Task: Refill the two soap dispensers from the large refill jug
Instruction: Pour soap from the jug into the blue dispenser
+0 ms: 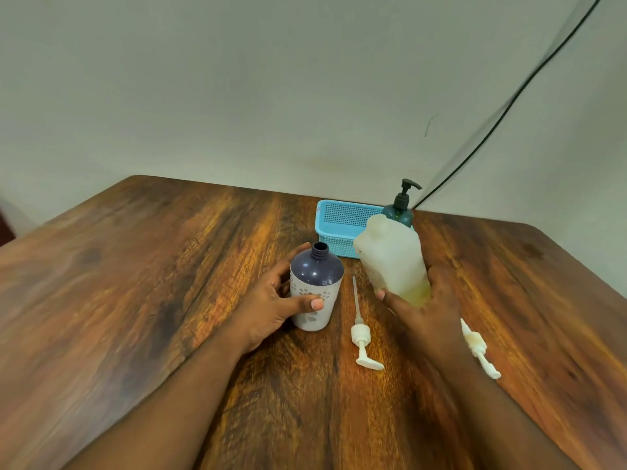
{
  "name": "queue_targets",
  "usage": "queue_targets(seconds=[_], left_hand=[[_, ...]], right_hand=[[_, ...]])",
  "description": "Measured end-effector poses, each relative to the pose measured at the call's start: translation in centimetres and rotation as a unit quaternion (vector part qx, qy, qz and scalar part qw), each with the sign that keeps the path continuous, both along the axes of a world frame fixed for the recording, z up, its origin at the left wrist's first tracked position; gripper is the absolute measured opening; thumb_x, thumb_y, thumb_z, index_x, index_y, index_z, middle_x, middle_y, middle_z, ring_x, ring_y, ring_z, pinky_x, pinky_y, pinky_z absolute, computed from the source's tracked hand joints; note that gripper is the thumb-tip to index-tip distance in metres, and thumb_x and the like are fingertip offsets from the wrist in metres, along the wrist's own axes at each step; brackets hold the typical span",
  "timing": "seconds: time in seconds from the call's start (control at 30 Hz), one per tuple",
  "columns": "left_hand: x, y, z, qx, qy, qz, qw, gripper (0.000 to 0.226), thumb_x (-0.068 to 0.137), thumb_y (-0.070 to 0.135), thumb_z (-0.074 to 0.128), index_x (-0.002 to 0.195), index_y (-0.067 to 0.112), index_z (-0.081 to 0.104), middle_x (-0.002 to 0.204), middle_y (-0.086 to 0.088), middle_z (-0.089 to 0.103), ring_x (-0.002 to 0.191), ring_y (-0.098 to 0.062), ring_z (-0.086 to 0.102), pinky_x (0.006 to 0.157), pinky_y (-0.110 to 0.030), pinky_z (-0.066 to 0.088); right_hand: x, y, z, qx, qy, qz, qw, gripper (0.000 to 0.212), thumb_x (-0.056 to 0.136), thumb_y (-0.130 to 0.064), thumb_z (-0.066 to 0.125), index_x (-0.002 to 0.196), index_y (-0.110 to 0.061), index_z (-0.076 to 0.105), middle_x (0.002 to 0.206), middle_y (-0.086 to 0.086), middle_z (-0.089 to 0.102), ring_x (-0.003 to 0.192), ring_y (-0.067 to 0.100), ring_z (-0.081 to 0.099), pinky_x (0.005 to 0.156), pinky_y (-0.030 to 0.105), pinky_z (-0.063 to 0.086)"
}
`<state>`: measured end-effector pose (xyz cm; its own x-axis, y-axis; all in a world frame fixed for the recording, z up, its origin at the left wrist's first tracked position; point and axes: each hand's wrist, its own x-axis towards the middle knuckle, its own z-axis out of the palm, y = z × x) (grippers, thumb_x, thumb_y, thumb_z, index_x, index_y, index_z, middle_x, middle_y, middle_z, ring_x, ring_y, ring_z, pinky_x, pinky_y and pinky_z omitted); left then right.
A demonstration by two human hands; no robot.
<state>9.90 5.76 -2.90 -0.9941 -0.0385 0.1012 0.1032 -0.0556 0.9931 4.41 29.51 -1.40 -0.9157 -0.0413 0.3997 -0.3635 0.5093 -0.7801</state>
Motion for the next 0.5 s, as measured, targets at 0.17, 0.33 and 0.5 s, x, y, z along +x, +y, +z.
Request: queue_targets(seconds=[0.17, 0.33, 0.5], left_hand=[[-0.2, -0.1, 0.1, 0.002, 0.006, -0.012, 1.000, 0.084, 0.069, 0.001, 0.079, 0.139, 0.034, 0.046, 0.123, 0.014, 0.068, 0.110, 0.000, 0.065, 0.083, -0.017, 0.054], [-0.5, -0.4, -0.1, 0.003, 0.006, -0.021, 1.000, 0.086, 0.066, 0.007, 0.080, 0.142, 0.030, 0.045, 0.126, 0.010, 0.068, 0.117, -0.007, 0.063, 0.091, -0.022, 0.053], [-0.7, -0.4, -0.1, -0.002, 0.016, -0.024, 1.000, 0.085, 0.069, 0.004, 0.079, 0.142, 0.029, 0.045, 0.127, 0.010, 0.067, 0.118, -0.007, 0.063, 0.092, -0.022, 0.053]], right_hand=[[0.0, 0.1, 1.1, 0.094, 0.063, 0.037, 0.993, 0.084, 0.073, -0.033, 0.081, 0.143, -0.031, 0.034, 0.145, 0.000, 0.042, 0.127, 0.020, 0.040, 0.103, 0.044, 0.042], [-1.3, 0.4, 2.1, 0.153, 0.142, 0.092, 0.974, 0.086, 0.072, -0.025, 0.084, 0.139, -0.040, 0.031, 0.136, -0.009, 0.044, 0.117, 0.000, 0.032, 0.094, 0.034, 0.040], [-1.9, 0.6, 3.5, 0.186, 0.191, 0.116, 0.957, 0.076, 0.074, -0.033, 0.074, 0.138, -0.030, 0.034, 0.138, 0.006, 0.051, 0.118, 0.001, 0.034, 0.096, 0.039, 0.041]])
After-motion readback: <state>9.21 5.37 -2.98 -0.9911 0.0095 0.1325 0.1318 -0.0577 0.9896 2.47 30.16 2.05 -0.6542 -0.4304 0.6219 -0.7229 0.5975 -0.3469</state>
